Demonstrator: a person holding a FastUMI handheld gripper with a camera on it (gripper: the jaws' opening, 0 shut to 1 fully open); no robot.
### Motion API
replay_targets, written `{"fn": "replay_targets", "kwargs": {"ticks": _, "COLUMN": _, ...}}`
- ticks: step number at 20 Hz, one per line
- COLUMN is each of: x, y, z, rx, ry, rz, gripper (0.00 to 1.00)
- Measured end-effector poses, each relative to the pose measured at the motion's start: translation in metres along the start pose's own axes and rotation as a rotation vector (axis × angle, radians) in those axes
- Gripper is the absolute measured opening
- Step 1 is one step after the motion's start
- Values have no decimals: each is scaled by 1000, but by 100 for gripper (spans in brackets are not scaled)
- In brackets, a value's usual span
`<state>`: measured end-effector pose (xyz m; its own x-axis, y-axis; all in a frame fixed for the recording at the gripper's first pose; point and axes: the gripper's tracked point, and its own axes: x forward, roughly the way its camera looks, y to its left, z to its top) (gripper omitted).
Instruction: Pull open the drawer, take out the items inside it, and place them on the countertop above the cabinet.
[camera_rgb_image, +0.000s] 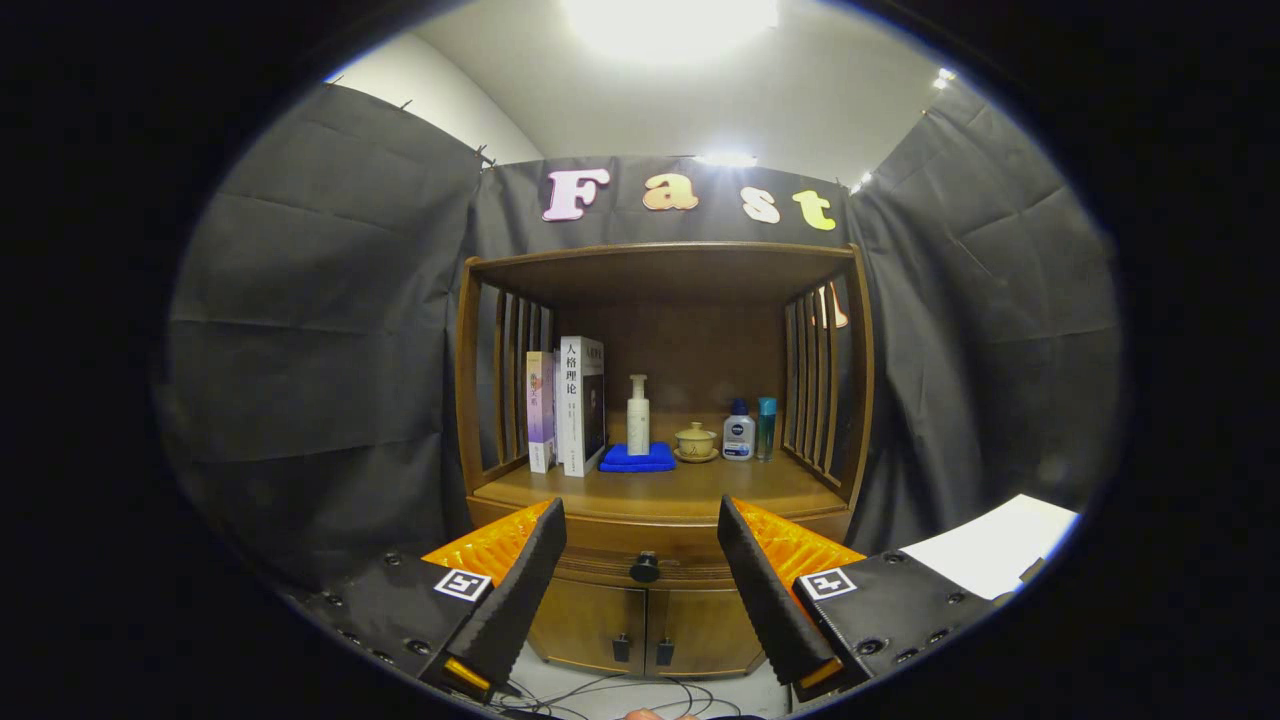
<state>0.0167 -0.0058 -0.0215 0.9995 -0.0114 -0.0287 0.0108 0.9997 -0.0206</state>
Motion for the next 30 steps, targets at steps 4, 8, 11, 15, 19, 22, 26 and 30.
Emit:
{"fn": "replay_targets", "kwargs": {"ticks": 4, "x": 22, "y": -16, "z": -6, "rx": 29, "ry": 5, "rz": -17, "gripper": 96}}
{"fn": "replay_targets", "kwargs": {"ticks": 8, "x": 54, "y": -31, "z": -29, "rx": 43, "ry": 41, "rz": -52, "gripper": 96}}
{"fn": "replay_targets", "kwargs": {"ticks": 11, "x": 79, "y": -30, "z": -55, "rx": 44, "ry": 94, "rz": -52, "gripper": 96}}
{"fn": "replay_targets", "kwargs": {"ticks": 15, "x": 112, "y": -16, "z": -80, "rx": 43, "ry": 134, "rz": -22, "gripper": 96}}
{"fn": "replay_targets", "kwargs": {"ticks": 19, "x": 141, "y": -8, "z": -109, "rx": 18, "ry": 169, "rz": -17, "gripper": 96}}
{"fn": "replay_targets", "kwargs": {"ticks": 22, "x": 158, "y": -8, "z": -136, "rx": 20, "ry": 206, "rz": -26, "gripper": 96}}
{"fn": "replay_targets", "kwargs": {"ticks": 26, "x": 179, "y": -11, "z": -170, "rx": 25, "ry": 254, "rz": -38, "gripper": 96}}
{"fn": "replay_targets", "kwargs": {"ticks": 30, "x": 191, "y": -8, "z": -197, "rx": 39, "ry": 288, "rz": -40, "gripper": 96}}
